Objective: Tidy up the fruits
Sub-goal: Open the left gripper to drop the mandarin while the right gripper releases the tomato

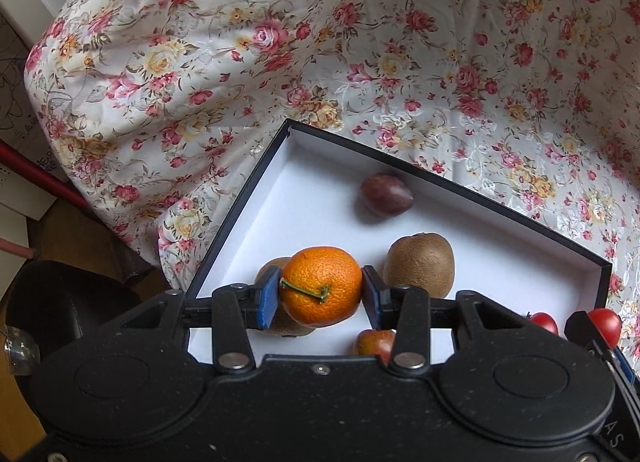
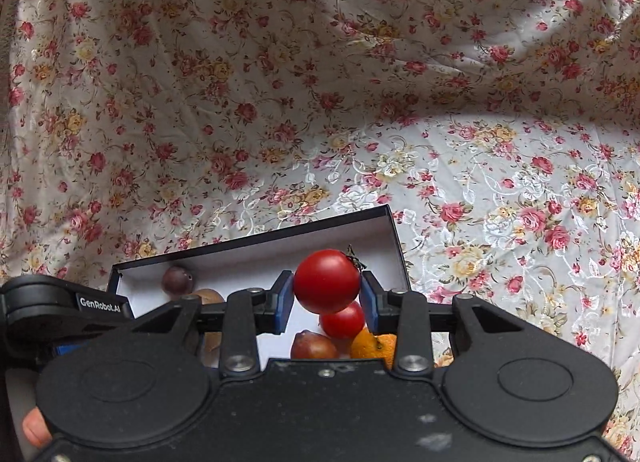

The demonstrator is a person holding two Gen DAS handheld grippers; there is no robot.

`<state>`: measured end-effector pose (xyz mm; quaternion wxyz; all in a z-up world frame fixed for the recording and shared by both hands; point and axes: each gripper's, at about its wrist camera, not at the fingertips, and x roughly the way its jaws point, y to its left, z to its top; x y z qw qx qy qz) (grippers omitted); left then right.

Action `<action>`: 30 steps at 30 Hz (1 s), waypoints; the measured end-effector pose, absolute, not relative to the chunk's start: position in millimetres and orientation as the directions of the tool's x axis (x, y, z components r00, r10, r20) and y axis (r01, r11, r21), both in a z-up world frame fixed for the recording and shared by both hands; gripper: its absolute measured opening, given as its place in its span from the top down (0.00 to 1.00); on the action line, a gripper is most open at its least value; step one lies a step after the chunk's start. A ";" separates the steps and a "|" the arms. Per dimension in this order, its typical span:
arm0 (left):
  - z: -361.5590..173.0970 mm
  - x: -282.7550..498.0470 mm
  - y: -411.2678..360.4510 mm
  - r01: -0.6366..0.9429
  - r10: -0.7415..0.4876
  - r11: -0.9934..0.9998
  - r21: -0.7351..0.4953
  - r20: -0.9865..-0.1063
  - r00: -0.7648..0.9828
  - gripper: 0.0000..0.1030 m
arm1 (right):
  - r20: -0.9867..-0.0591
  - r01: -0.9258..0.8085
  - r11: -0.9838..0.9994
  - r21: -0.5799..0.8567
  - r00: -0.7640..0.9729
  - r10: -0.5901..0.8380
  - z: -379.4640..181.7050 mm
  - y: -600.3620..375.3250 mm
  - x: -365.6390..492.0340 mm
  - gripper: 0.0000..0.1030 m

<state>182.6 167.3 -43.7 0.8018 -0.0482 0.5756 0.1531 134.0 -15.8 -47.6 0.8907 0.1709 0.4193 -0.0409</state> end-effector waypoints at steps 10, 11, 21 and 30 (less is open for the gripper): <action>-46.6 181.5 166.2 -0.275 0.183 0.956 0.102 -0.940 0.288 0.49 | -0.770 0.134 0.966 0.219 0.632 0.086 -53.3 0.6 139.5 0.62; -45.4 181.2 165.9 -0.270 0.174 0.958 0.092 -0.939 0.296 0.49 | -0.769 0.120 0.969 0.215 0.633 0.092 -52.5 1.4 139.2 0.62; -34.5 171.7 166.1 -0.272 0.167 0.960 0.071 -0.922 0.349 0.48 | -0.784 0.003 0.980 0.200 0.600 0.159 -42.3 3.6 133.9 0.62; -11.8 129.7 154.6 -0.197 0.191 0.974 0.111 -0.868 0.458 0.47 | -0.747 0.060 0.983 0.174 0.659 0.092 -30.2 -10.2 91.6 0.62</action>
